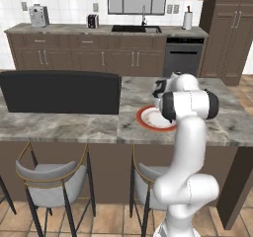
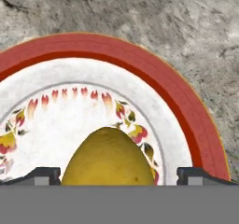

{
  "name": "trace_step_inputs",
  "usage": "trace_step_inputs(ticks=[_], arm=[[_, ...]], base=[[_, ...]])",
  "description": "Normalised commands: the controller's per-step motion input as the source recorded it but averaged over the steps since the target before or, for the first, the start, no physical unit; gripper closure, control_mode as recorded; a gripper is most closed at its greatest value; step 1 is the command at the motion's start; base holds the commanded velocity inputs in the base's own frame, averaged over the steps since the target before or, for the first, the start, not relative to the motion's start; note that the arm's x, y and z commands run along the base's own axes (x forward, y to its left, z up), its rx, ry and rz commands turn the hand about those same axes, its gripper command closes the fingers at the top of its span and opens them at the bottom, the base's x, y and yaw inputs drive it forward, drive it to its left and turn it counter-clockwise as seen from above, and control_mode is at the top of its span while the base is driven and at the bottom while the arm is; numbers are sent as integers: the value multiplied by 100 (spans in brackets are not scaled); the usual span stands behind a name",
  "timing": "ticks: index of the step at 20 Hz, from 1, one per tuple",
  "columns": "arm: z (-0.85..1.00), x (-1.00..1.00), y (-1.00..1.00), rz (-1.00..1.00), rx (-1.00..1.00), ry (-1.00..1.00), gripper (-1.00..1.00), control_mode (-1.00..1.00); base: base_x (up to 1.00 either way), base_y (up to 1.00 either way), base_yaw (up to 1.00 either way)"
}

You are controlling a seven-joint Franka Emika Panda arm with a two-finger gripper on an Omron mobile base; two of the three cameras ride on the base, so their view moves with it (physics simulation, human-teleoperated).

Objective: Take the cheese, fish, and lemon from the fridge and place them on the plate on the dining counter to create an appetizer plate.

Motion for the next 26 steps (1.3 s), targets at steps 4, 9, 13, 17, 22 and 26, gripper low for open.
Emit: trace_step_inputs(ticks=[4, 9, 13, 17, 22, 26], arm=[[45, -100, -2, 10, 0, -20, -100, -100], [86, -81, 6, 17, 0, -25, -100, -100], [79, -78, 14, 22, 0, -10, -100, -100], [79, -88, 19, 23, 0, 0, -100, -100], [100, -77, 10, 19, 0, 0, -100, -100], [98, -73, 13, 15, 0, 0, -100, -100]], base=[[0, 0, 0], [0, 0, 0], [0, 0, 0], [0, 0, 0], [0, 0, 0], [0, 0, 0]])
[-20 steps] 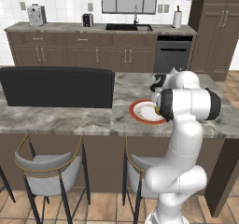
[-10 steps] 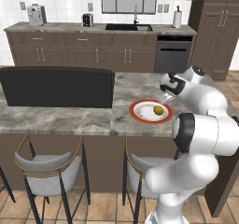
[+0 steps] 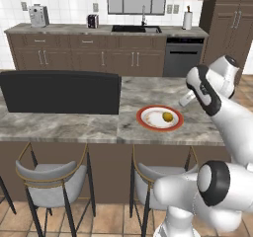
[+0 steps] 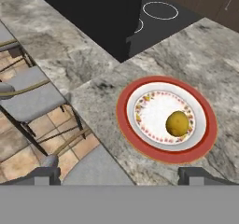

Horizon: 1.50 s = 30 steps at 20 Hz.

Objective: Take the cheese, fish, and lemon from the fridge and place them on the plate on the dining counter to create an appetizer plate.

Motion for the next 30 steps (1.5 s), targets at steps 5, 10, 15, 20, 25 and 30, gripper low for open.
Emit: trace_step_inputs(ticks=[5, 10, 15, 20, 25, 30], arm=[[43, -95, 30, 6, -2, 0, -100, -100], [0, -100, 38, 0, -7, -8, -100, -100], [19, -93, 11, -9, -1, -20, -100, -100], [39, -38, 3, -18, 0, -15, -100, -100], [32, 0, 12, -11, 0, -2, -100, -100], [23, 3, 0, 0, 0, 0, -100, -100]], base=[[0, 0, 0], [0, 0, 0], [0, 0, 0], [0, 0, 0], [0, 0, 0], [0, 0, 0]])
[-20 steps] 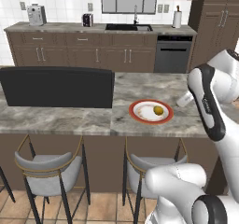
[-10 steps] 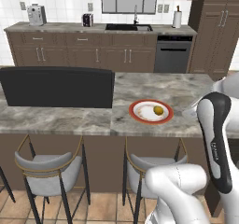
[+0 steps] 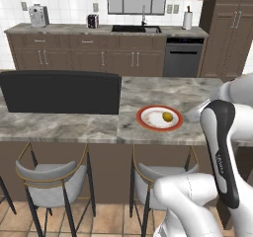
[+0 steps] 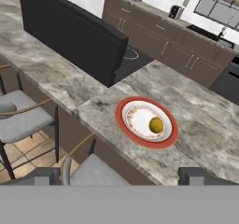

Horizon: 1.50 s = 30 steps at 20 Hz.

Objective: Take the cheese, fish, and lemon from the fridge and place them on the plate on the dining counter to create an appetizer plate.

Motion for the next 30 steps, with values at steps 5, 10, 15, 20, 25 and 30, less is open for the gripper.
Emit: trace_step_inputs(ticks=[5, 10, 15, 20, 25, 30], arm=[[0, 6, 0, 0, 0, 0, -100, -100], [-1, -4, 0, 0, 0, 0, -100, 100], [0, 0, 0, 0, 0, 0, -100, 100], [0, 0, 0, 0, 0, 0, -100, 100], [0, 0, 0, 0, 0, 0, -100, 100], [0, 0, 0, 0, 0, 0, -100, 100]], base=[[0, 0, 0], [-52, 0, 3], [-76, 20, 9], [-56, 86, 26], [-30, 100, 35], [-20, 100, 23]])
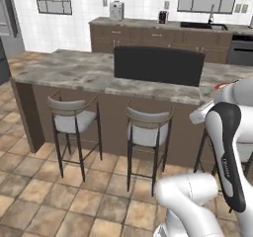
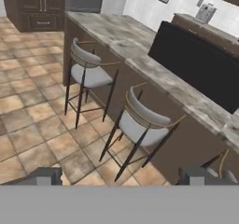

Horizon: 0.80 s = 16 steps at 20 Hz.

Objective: Take the cheese, fish, and lemon from the fridge and place them on the plate on the dining counter to create an appetizer plate.

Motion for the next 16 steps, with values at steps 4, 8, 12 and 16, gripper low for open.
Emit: trace_step_inputs(ticks=[4, 8, 12, 16], arm=[[0, 0, 0, 0, 0, 0, -100, 100], [0, 0, 0, 0, 0, 0, -100, 100], [0, 0, 0, 0, 0, 0, -100, 100], [0, 0, 0, 0, 0, 0, -100, 100]], base=[[0, 100, 12], [52, 100, 4], [99, 100, 0], [100, 100, 0]])
